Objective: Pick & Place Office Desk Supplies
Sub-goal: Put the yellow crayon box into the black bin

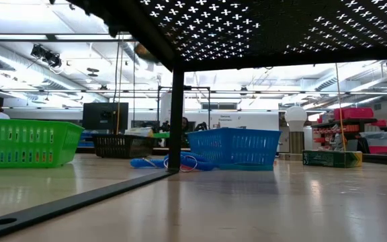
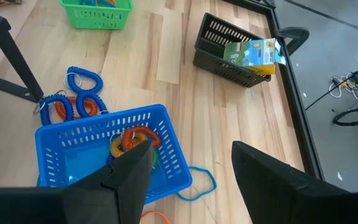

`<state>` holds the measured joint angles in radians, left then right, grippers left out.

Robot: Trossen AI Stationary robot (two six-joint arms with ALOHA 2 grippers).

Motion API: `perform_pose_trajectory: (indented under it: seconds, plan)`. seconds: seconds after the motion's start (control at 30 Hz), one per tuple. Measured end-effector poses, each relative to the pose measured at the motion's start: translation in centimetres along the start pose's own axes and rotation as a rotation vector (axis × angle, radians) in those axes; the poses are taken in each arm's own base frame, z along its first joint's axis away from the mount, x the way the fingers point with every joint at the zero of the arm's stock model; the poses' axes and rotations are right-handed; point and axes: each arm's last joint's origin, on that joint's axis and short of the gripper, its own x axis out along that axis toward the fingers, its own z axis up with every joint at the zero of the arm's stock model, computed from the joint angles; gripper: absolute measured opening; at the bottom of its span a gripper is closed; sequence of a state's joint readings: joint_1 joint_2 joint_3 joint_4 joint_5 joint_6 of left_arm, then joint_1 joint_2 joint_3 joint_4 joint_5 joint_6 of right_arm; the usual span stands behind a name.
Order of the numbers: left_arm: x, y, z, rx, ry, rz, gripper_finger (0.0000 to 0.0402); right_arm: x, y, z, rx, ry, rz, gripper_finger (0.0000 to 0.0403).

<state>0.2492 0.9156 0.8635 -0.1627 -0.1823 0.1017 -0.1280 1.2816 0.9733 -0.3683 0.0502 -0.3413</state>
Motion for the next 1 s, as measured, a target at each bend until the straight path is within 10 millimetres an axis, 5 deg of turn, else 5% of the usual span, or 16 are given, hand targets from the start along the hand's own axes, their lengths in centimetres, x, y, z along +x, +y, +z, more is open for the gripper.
perform_pose_trajectory:
  seconds: [0.57, 1.0]
  plan:
    - [-8.4, 0.5, 2.2, 0.027, -0.327, -0.095, 0.0000, 0.0, 0.0, 0.0, -0.007, -0.004, -0.001, 0.0228]
    - [-5.8, -0.6, -7.4, -0.040, -0.372, 0.042, 0.0000, 0.0, -0.1, 0.4, -0.002, -0.039, -0.014, 0.0228]
